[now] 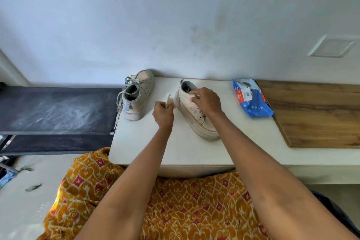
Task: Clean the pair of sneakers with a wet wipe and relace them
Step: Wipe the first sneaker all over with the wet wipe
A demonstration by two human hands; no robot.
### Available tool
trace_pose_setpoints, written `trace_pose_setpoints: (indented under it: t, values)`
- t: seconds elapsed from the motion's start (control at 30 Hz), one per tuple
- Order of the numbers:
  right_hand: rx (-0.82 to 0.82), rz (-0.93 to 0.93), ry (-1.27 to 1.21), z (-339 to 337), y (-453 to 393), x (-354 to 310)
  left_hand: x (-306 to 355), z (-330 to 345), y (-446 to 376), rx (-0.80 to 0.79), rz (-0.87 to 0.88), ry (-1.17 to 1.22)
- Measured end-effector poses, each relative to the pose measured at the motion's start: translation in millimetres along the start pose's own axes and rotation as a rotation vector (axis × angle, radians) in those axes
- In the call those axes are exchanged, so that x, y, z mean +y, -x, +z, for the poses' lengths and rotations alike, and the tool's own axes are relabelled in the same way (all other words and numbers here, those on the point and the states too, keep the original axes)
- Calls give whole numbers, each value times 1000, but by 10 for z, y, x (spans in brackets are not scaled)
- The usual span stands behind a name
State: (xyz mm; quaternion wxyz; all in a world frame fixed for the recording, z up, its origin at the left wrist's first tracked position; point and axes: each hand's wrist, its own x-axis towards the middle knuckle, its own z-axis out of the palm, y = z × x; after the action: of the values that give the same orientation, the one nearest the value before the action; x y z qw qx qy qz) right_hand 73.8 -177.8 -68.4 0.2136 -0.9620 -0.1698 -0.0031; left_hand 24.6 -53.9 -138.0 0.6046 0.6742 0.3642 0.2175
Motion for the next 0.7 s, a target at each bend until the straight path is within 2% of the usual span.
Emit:
trace_pose_setpoints:
  t: [0.17, 0.43, 0.7]
  values:
    - [72, -9, -1, 15, -121, 30, 141, 153, -416, 33, 55, -21]
    - [120, 14, 42, 59, -257, -15, 209, 526, -833, -212, 206, -271]
    - [95, 81, -2, 53, -259, -66, -56, 385, -590, -139, 276, -210]
